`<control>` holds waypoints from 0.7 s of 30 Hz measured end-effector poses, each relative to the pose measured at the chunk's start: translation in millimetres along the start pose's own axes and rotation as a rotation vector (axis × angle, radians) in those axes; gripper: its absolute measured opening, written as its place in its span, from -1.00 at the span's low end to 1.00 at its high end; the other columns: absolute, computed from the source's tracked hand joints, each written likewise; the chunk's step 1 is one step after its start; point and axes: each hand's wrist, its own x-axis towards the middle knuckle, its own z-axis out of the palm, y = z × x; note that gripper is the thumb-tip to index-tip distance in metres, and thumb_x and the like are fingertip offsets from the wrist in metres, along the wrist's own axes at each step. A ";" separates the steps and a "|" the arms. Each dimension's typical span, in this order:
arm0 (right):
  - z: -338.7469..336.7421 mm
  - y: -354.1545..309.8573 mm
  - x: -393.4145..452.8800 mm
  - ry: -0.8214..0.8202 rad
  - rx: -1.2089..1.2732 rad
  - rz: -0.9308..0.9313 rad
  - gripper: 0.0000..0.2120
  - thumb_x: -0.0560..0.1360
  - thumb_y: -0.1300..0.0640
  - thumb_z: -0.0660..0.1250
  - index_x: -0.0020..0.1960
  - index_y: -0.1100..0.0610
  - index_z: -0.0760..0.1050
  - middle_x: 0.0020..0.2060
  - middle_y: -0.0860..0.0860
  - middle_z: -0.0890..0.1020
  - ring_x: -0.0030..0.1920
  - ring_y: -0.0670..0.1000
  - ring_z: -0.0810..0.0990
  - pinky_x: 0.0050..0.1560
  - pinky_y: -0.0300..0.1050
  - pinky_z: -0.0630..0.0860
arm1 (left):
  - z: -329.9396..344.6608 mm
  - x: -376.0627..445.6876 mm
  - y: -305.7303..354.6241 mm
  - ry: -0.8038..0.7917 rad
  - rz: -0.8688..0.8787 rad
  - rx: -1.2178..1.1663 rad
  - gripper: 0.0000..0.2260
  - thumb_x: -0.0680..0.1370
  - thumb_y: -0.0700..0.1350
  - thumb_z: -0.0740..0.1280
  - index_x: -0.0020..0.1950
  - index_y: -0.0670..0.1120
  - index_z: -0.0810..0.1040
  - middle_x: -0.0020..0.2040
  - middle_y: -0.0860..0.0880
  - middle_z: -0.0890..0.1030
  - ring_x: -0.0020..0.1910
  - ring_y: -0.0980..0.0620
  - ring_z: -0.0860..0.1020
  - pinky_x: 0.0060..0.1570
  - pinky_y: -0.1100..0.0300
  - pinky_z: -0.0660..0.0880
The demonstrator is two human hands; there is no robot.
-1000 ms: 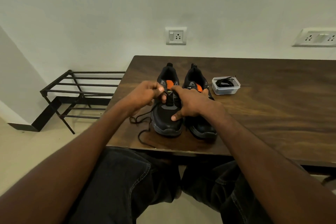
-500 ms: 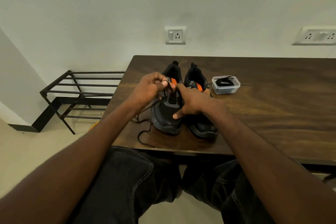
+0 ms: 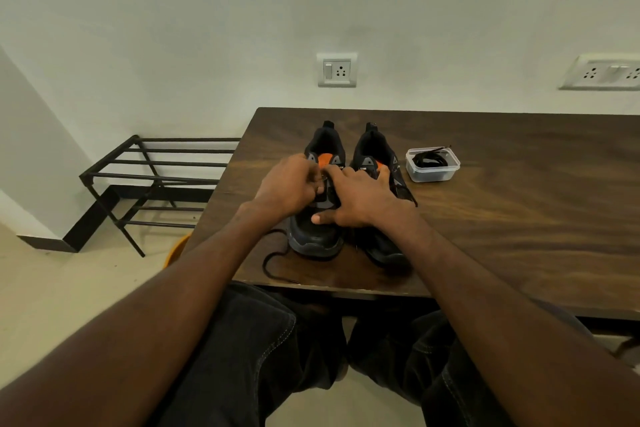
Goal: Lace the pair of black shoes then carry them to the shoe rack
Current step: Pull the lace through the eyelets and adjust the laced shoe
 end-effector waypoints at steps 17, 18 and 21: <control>-6.0 11.7 -1.5 -0.056 0.101 0.042 0.04 0.37 -0.40 0.50 0.64 -0.22 0.00 0.53 0.05 0.39 0.57 0.21 0.31 0.47 0.61 -0.07 | 2.1 3.2 -6.6 0.038 0.050 0.031 -0.90 0.55 -0.16 0.45 -0.16 -0.02 0.64 -0.10 0.08 0.47 -0.14 0.13 0.45 -0.06 0.16 0.46; -6.2 12.1 -1.7 -0.057 0.106 0.043 0.04 0.36 -0.40 0.51 0.64 -0.22 0.00 0.54 0.04 0.39 0.57 0.21 0.30 0.47 0.61 -0.09 | 1.3 4.5 -5.3 0.057 0.030 -0.012 -0.85 0.56 -0.20 0.41 -0.18 -0.01 0.61 -0.12 0.08 0.50 -0.15 0.14 0.48 -0.06 0.16 0.50; -7.1 14.1 -3.0 -0.056 0.127 0.046 0.05 0.36 -0.37 0.53 0.63 -0.22 -0.01 0.56 0.03 0.37 0.59 0.21 0.27 0.47 0.61 -0.15 | -16.7 9.1 3.4 0.280 -0.102 -0.483 -0.83 0.68 -0.21 0.25 -0.04 -0.01 0.55 -0.11 0.04 0.64 -0.12 0.12 0.62 -0.19 0.27 0.49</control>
